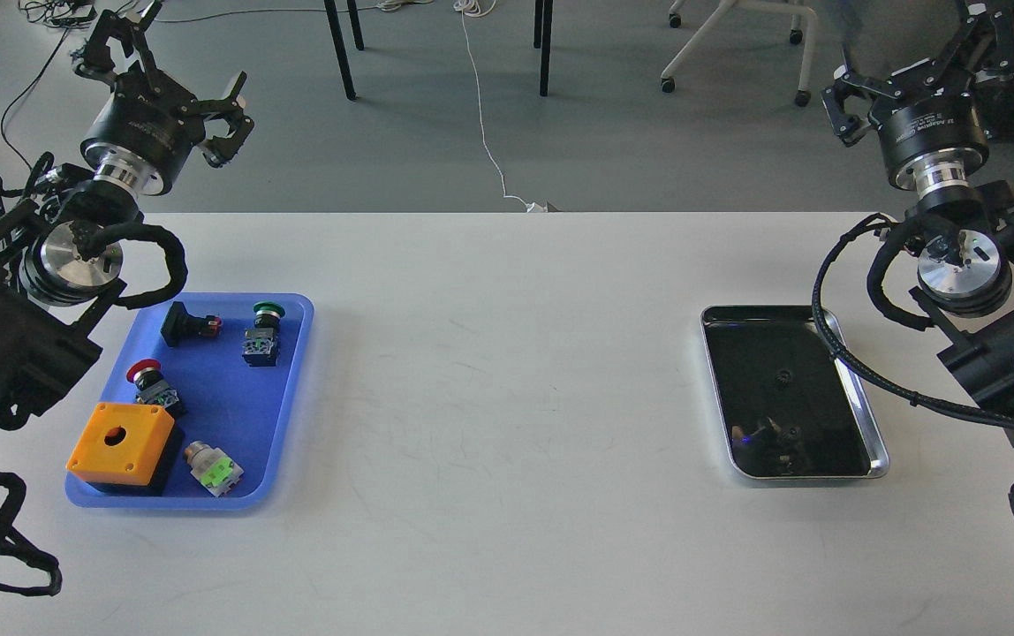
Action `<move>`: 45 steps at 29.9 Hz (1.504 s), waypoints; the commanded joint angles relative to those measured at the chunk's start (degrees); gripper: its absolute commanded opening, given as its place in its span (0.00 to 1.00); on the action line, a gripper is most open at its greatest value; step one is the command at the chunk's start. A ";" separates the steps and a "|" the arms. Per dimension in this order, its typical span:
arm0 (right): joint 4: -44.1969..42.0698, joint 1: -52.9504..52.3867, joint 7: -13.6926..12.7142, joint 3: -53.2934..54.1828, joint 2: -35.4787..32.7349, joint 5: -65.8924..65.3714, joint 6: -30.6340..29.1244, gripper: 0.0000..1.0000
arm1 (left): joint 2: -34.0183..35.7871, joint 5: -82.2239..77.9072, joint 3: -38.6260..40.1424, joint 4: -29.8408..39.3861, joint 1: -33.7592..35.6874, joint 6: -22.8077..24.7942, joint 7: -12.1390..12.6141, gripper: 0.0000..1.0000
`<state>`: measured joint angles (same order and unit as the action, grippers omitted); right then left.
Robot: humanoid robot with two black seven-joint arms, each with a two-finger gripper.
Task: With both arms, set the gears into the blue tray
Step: 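Move the right gripper over the metal tray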
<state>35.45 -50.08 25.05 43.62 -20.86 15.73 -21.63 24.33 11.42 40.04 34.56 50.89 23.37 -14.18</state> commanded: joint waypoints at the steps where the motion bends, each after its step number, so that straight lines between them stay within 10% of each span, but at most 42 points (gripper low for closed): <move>1: -0.03 -0.01 0.26 -0.21 -0.05 0.00 -0.17 1.00 | -0.16 0.00 -0.58 -0.02 0.09 -0.16 -0.06 0.99; 13: -0.12 -6.86 0.26 -11.78 -5.76 -0.53 -0.25 1.00 | 0.28 0.00 -0.14 0.07 0.44 -0.08 -0.15 0.99; 29: 6.90 -45.61 -0.09 -74.52 -3.49 -1.93 -0.70 1.00 | 6.07 0.27 -0.05 0.16 -0.70 2.03 -0.06 0.99; 45: 24.13 -58.29 2.19 -111.90 7.59 -48.77 3.51 0.99 | 8.10 0.27 -0.05 0.16 -1.58 3.26 -0.15 0.99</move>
<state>58.19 -109.51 26.99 -63.78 -14.35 -28.65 -20.41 31.78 11.69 39.99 34.71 49.47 26.53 -14.32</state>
